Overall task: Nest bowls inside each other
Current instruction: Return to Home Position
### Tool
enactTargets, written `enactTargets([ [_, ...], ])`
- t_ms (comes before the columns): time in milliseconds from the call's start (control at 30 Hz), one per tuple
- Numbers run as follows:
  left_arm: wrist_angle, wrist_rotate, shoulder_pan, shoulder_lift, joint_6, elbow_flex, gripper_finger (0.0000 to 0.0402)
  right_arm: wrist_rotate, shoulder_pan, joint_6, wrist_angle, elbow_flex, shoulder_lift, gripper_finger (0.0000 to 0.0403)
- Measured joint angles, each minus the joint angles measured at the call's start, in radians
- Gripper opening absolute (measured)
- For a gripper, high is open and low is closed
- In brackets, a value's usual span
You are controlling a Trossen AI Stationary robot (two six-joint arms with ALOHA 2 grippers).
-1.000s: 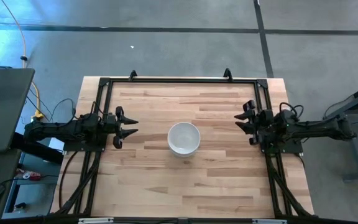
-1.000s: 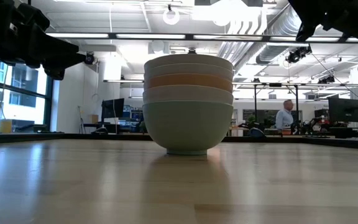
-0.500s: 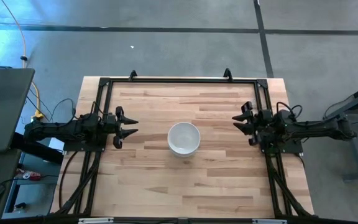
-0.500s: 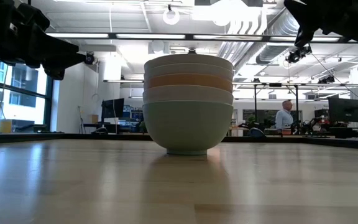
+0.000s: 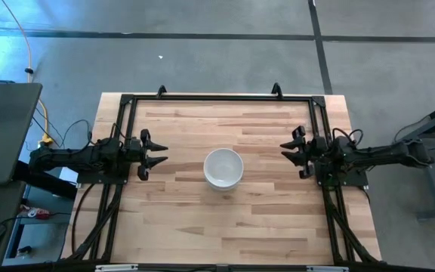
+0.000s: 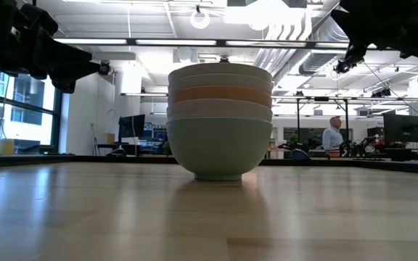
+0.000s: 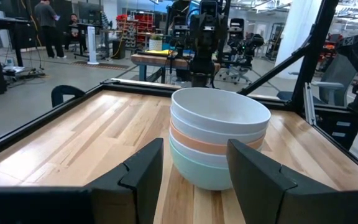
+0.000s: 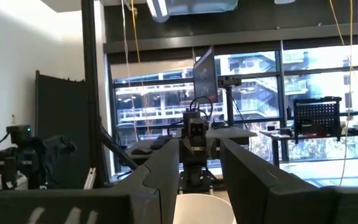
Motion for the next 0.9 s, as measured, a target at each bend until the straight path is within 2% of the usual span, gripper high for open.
enactTargets([
  [300,0.0,0.0,0.0,0.0,0.0,0.0,0.0165,0.013,0.022,-0.006,-0.009,0.0,0.0,0.011],
  [533,0.0,0.0,0.0,0.0,0.0,0.0,0.0165,0.015,0.024,0.026,-0.175,-0.001,-0.001,0.011],
  [733,0.0,0.0,0.0,0.0,0.0,0.0,0.0165,0.015,0.024,0.026,-0.212,-0.001,-0.002,0.011],
  [900,0.0,0.0,0.0,0.0,0.0,0.0,0.0165,0.015,0.022,0.032,-0.317,-0.001,-0.015,0.011],
])
